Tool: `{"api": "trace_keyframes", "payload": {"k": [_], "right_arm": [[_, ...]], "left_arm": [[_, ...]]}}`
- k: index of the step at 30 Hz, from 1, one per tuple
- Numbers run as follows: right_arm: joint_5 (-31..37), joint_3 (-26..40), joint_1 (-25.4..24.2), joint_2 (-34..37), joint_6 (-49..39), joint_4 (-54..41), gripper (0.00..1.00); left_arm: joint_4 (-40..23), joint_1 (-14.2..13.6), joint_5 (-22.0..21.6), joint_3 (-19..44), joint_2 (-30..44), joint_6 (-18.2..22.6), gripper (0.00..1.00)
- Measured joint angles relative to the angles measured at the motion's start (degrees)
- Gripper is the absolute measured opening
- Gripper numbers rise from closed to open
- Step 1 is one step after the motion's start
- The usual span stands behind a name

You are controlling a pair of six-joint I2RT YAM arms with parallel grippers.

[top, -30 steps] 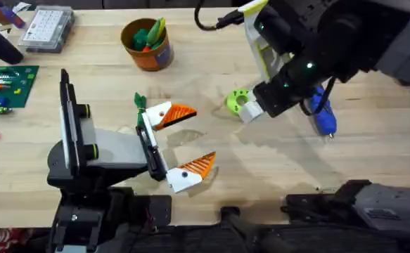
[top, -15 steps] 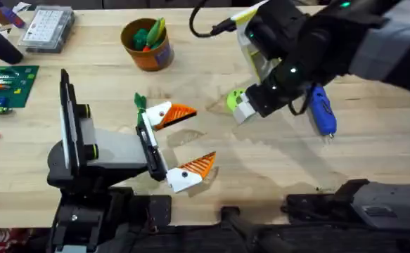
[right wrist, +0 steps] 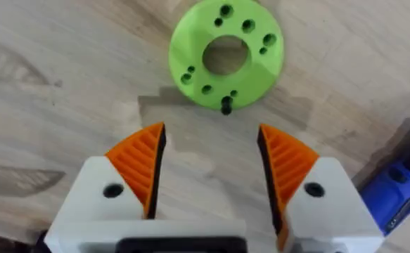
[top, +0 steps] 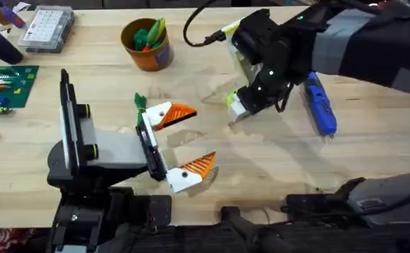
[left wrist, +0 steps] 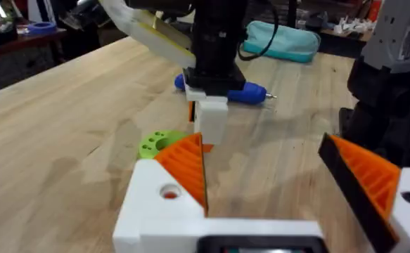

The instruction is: Pick up the gripper from the table and insert it into the empty holder that is missing its gripper. Then pick up a screw, insert it into the mounting hole, and use the screwdriver to tighten it. Finally, clean up the table by picking up the vegetable and placing it into the bucket.

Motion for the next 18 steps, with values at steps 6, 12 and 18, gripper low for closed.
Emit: {"api": "trace_keyframes", "payload": {"k": [6, 12, 18], "right_arm": [[0.4, 0.0, -1.7, 0.4, 1.4, 2.1, 0.755], [0.5, -0.6, -1.9, 0.3, 2.8, 5.1, 0.755], [0.5, -4.2, -1.9, 0.4, 4.7, 6.6, 0.755]], "left_arm": [[0.0, 0.0, 0.0, 0.0, 0.0, 0.0, 0.99], [-0.1, 0.0, 0.0, 0.0, 0.0, 0.0, 0.99], [-0.1, 0.0, 0.0, 0.0, 0.0, 0.0, 0.99]]}}
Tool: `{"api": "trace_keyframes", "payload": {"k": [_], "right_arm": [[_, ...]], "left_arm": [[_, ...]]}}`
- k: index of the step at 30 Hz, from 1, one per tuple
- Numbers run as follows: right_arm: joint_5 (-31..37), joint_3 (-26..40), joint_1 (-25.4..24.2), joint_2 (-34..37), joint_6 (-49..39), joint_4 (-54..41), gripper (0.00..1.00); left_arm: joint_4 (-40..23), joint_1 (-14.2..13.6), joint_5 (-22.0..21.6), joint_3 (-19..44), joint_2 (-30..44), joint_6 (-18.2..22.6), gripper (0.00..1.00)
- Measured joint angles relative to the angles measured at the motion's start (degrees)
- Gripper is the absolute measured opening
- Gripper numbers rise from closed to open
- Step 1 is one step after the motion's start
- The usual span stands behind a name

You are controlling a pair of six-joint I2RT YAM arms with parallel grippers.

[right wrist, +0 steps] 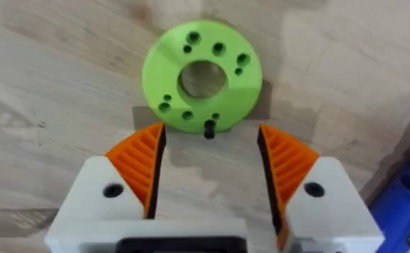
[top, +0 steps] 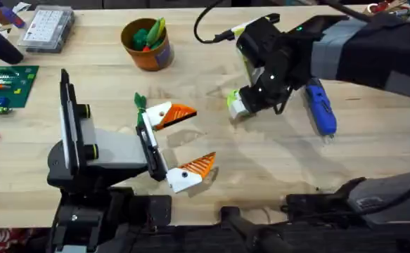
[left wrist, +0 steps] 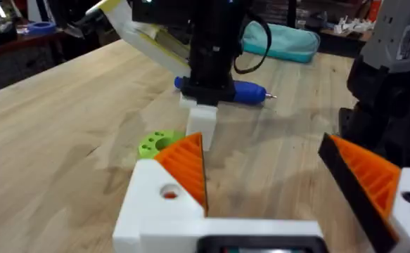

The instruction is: Pick up the gripper from the table and insert it into the empty holder that is missing its gripper. Then pick up a screw, insert it into the mounting hole, and use the screwdriver to tighten it. Finally, clean up the table by picking up the vegetable and placing it into the bucket.

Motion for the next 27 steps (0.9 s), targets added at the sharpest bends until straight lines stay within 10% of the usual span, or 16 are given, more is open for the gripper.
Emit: {"api": "trace_keyframes", "payload": {"k": [18, 27], "right_arm": [[0.0, -2.8, 0.0, -1.7, 0.8, 3.6, 0.75], [0.0, -2.8, 0.0, -1.7, 1.1, 4.2, 0.558]], "left_arm": [[0.0, 0.0, 0.0, 0.0, 0.0, 0.0, 0.99], [0.0, 0.0, 0.0, 0.0, 0.0, 0.0, 0.99]]}}
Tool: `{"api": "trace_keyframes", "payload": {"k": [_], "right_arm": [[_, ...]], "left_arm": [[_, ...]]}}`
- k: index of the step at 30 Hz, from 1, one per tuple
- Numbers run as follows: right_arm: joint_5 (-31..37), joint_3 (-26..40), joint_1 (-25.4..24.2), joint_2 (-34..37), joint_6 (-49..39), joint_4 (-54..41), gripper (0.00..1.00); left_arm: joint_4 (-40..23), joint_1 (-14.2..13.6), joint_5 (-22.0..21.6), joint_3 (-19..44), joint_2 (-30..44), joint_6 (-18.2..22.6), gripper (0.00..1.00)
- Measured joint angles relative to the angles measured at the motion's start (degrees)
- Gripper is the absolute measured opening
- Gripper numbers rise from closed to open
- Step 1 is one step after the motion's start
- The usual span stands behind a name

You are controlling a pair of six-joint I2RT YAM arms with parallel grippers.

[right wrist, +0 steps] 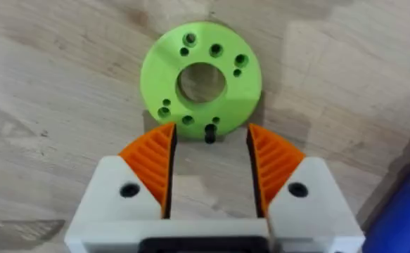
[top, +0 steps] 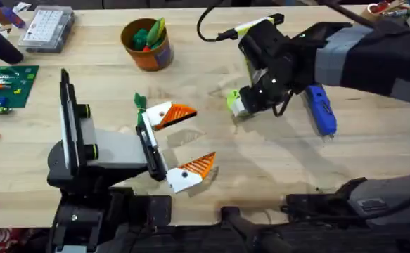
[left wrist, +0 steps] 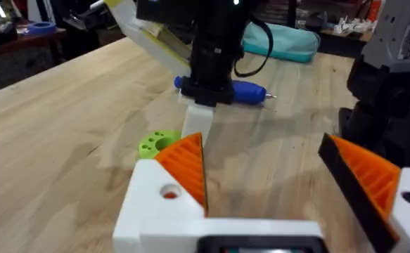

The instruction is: Pick up the gripper from the table and insert it into the empty holder that is missing its gripper. Then pick up a screw, insert it into the mounting hole, and use the screwdriver to tighten it. Finally, clean up the table by picking up the vegetable and placing it into the bucket.

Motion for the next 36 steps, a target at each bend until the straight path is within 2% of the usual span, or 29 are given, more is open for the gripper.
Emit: {"api": "trace_keyframes", "payload": {"k": [17, 36], "right_arm": [[0.0, 0.0, 0.0, 0.0, 0.0, 0.7, 0.443], [0.0, 0.0, 0.0, 0.0, 0.0, 1.1, 0.415]], "left_arm": [[0.0, 0.0, 0.0, 0.0, 0.0, 0.0, 0.99], [0.0, 0.0, 0.0, 0.0, 0.0, 0.0, 0.99]]}}
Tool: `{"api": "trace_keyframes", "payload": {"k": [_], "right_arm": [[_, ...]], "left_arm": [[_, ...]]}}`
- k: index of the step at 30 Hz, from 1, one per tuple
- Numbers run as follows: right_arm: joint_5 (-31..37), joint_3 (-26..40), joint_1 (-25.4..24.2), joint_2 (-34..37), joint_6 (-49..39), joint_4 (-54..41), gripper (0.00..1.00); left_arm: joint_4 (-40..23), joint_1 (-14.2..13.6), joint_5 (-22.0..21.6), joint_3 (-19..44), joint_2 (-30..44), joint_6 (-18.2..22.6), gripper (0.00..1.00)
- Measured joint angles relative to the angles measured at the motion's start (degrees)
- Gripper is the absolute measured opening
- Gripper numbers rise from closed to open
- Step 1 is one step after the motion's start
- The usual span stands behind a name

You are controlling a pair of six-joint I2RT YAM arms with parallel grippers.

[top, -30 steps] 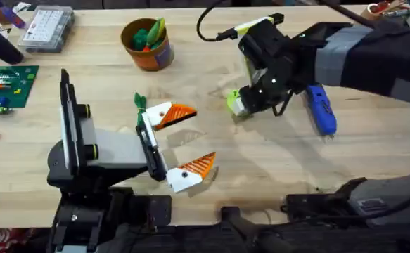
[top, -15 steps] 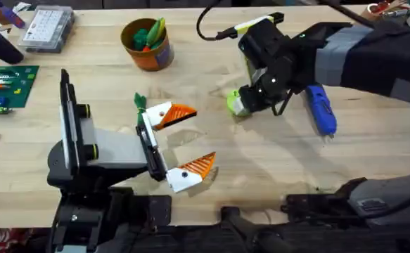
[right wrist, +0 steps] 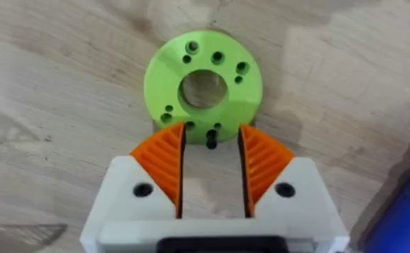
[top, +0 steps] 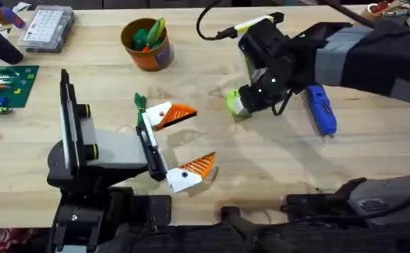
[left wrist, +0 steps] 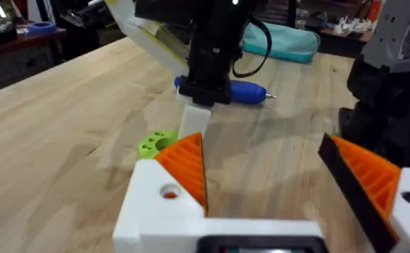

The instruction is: Pick up the gripper from the table and insert it into the empty holder that is missing its gripper. Then pick up a screw, insert it into the mounting hole, and use the screwdriver to tighten it. Finally, clean up the table by picking up the vegetable and placing it into the bucket.

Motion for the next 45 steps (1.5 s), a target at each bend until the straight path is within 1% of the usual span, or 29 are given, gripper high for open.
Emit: {"api": "trace_keyframes", "payload": {"k": [1, 2, 12, 17, 23, 28, 34, 44, 45], "right_arm": [[0.0, 0.0, 0.0, 0.0, 0.0, 0.0, 0.413], [0.0, 0.0, 0.0, 0.0, 0.0, -0.1, 0.387], [0.0, 0.0, 0.0, 0.5, 0.0, -0.1, 0.347], [0.0, 0.0, 0.0, 0.5, 0.0, -0.5, 0.275], [0.0, 0.0, 0.0, 0.5, 0.0, -0.7, 0.259], [0.0, 0.0, 0.0, 0.5, 0.0, -0.7, 0.209], [0.0, 0.0, 0.0, 0.5, 0.0, -0.7, 0.192], [0.1, 0.0, 0.0, 0.5, 0.0, -1.0, 0.095], [0.1, 0.0, 0.0, 0.5, 0.0, -1.1, 0.067]], "left_arm": [[0.0, 0.0, 0.0, 0.0, 0.0, 0.0, 0.99], [0.0, 0.0, 0.0, 0.0, 0.0, 0.0, 0.99], [0.0, 0.0, 0.0, 0.0, 0.0, 0.0, 0.99], [0.0, 0.0, 0.0, 0.0, 0.0, 0.0, 0.99], [0.0, 0.0, 0.0, 0.0, 0.0, 0.0, 0.99], [0.0, 0.0, 0.0, 0.0, 0.0, 0.0, 0.99], [0.0, 0.0, 0.0, 0.0, 0.0, 0.0, 0.99], [0.0, 0.0, 0.0, 0.0, 0.0, 0.0, 0.99], [0.0, 0.0, 0.0, 0.0, 0.0, 0.0, 0.99]]}}
